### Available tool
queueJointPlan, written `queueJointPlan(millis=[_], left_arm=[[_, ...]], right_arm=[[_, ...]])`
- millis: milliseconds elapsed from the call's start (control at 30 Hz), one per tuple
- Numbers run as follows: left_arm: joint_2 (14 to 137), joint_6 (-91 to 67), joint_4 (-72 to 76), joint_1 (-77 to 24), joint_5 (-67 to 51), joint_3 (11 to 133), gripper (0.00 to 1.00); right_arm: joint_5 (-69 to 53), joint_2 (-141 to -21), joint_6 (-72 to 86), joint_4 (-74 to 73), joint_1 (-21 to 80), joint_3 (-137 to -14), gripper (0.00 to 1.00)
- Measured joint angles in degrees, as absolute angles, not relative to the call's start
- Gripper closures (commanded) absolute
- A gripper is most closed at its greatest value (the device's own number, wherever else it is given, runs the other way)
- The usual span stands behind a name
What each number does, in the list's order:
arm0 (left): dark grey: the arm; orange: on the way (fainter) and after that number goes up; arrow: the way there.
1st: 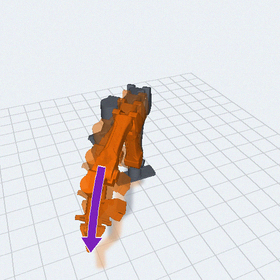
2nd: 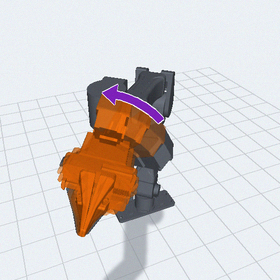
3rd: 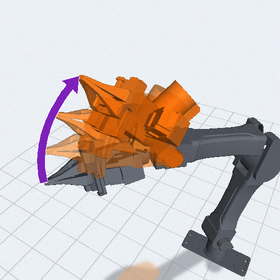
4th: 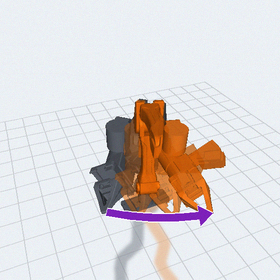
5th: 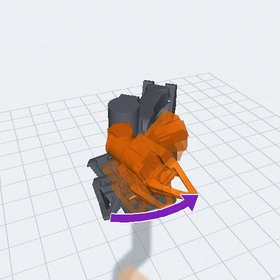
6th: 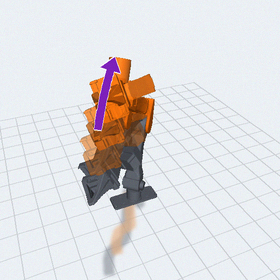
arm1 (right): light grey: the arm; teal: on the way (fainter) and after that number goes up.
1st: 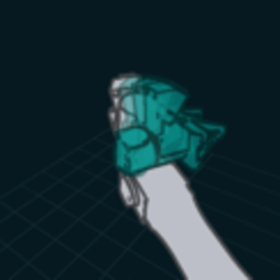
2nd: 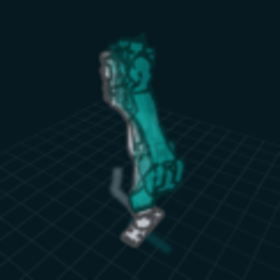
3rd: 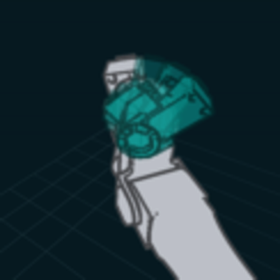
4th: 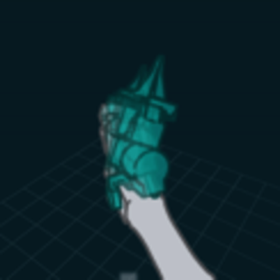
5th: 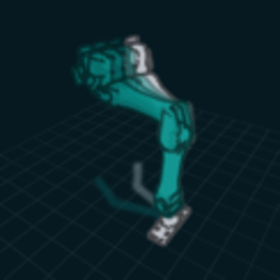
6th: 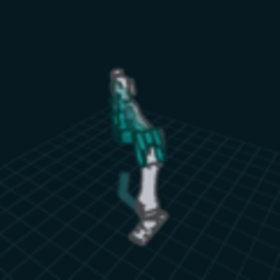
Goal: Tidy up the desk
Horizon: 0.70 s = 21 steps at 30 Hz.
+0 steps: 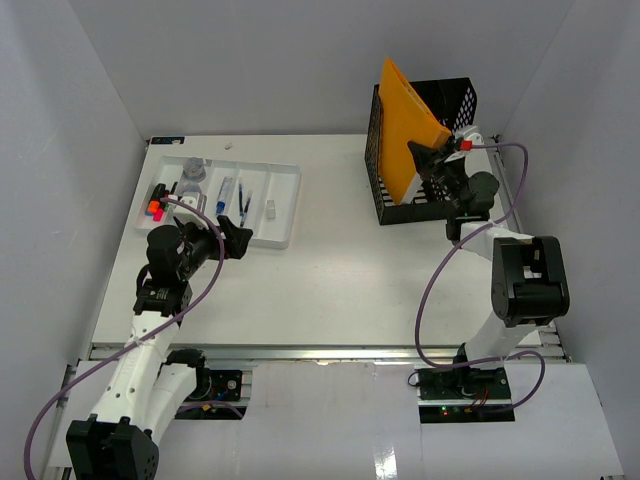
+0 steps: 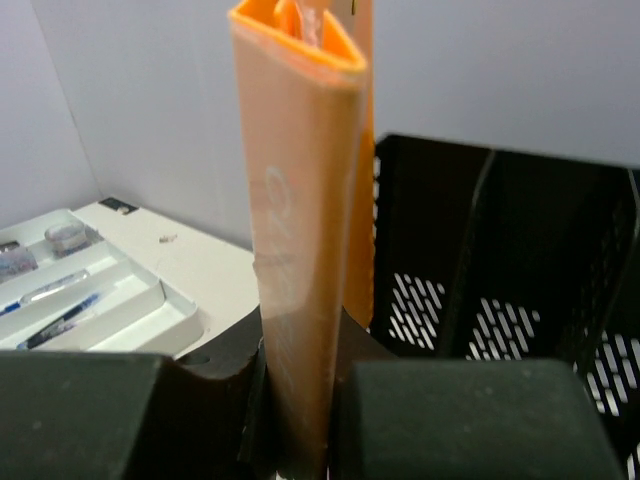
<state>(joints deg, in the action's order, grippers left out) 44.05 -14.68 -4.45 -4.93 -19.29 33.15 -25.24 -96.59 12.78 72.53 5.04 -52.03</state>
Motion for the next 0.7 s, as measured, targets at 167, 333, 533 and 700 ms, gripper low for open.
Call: queueJointPlan(millis=[167,333,533,700], left_arm=[[44.1,-14.7,-4.5,-4.9,-19.3,33.1,0.02],[44.1,-14.7,-4.5,-4.9,-19.3,33.1,0.02],[44.1,-14.7,-4.4,-4.9,-19.4,33.1,0.02],[44.1,-14.7,-4.4,-4.9,-19.9,33.1,0.02]], right_arm=[[-25.7,-96.6,12.3,72.4,4.9,-47.7,0.92],[-26.1,-95.7,10.6,71.9,4.9,-46.2,0.75],[-27.0,-93.1,8.4,71.8,4.9,-46.3,0.05],[-27.3,-89.2,4.9,69.4,5.0,-46.3,0.1]])
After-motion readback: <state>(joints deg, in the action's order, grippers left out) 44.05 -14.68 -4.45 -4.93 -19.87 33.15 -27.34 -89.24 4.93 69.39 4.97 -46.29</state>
